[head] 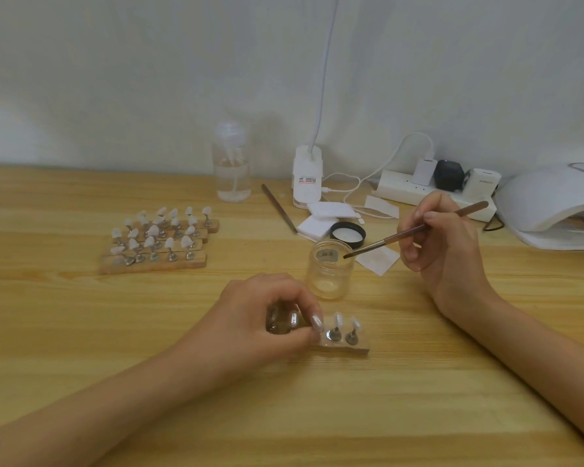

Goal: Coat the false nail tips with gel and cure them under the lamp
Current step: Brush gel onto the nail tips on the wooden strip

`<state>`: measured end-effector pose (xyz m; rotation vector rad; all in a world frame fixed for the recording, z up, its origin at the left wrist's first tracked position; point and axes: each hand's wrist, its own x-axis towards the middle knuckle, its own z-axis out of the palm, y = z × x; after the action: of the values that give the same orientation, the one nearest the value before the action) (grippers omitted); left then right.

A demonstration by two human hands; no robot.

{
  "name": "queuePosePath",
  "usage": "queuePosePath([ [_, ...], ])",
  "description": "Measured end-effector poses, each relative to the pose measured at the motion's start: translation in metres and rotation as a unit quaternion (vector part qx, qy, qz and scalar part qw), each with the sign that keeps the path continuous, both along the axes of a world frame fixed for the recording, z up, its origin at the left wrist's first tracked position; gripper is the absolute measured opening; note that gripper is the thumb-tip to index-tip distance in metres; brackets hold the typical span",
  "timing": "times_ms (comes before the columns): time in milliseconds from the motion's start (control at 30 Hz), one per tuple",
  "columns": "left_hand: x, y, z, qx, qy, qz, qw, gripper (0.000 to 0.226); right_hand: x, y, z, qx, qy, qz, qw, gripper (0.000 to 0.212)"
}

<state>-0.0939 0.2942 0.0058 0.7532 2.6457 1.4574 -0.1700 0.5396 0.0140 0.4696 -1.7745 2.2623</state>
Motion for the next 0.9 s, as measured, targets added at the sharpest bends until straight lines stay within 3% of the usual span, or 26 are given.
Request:
queuePosePath([
  [267,0.000,-0.003,0.000,0.003,-0.014,0.002,1.000,0.012,0.000,0.001,0.000,-0.028,-0.015,-0.002,0.999,0.028],
  [467,0.004,-0.009,0.000,-0.006,-0.017,0.000,1.000,0.011,0.000,0.000,0.000,-0.020,-0.021,0.001,1.000,0.029],
  [700,0.004,-0.002,0.002,-0.105,0.051,0.016,0.993,0.016,0.000,0.000,-0.001,-0.015,-0.017,0.004,1.000,0.023],
  [800,0.004,0.005,0.005,-0.124,0.077,0.012,0.989,0.026,0.000,0.000,-0.001,-0.014,-0.016,0.004,1.000,0.018],
  [900,0.007,0.008,0.007,-0.135,0.098,0.009,0.986,0.021,-0.001,0.001,-0.001,-0.021,-0.018,0.008,1.000,0.015],
])
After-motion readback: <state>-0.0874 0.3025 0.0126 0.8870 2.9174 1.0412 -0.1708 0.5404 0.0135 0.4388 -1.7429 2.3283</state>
